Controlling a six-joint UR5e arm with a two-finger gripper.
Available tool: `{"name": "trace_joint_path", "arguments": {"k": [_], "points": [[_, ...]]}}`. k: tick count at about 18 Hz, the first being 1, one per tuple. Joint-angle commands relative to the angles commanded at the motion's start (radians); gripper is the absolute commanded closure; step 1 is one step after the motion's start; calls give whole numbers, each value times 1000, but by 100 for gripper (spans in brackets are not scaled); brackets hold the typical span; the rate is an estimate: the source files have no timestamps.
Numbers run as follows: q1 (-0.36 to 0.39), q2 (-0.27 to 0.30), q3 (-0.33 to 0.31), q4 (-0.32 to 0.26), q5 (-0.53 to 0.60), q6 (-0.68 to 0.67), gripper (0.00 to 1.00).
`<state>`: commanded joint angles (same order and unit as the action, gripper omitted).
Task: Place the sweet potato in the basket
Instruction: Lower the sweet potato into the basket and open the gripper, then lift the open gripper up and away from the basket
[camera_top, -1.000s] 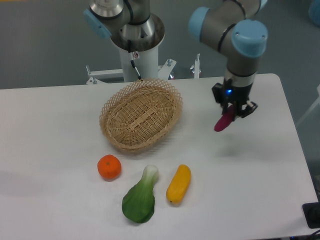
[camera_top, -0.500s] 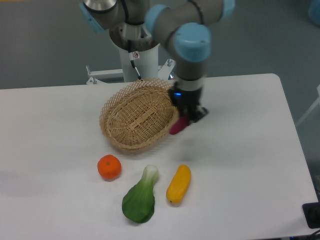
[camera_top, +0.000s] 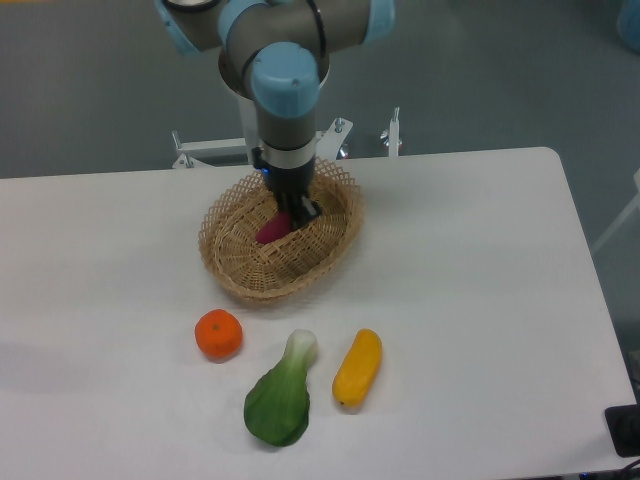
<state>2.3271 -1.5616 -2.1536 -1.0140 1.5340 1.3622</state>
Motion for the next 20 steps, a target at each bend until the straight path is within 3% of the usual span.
{"name": "trace_joint_path", "arguments": {"k": [3, 6, 8, 12, 15, 20], "points": [[-12, -23, -12, 0, 0, 2, 70], [-12, -31, -9, 0, 0, 11, 37], [-12, -26, -5, 2, 0, 8, 0], [-11, -15, 32, 3, 6, -2, 0], [4, -23, 96, -6, 12, 0, 0], [116, -52, 169, -3, 12, 12, 0]]}}
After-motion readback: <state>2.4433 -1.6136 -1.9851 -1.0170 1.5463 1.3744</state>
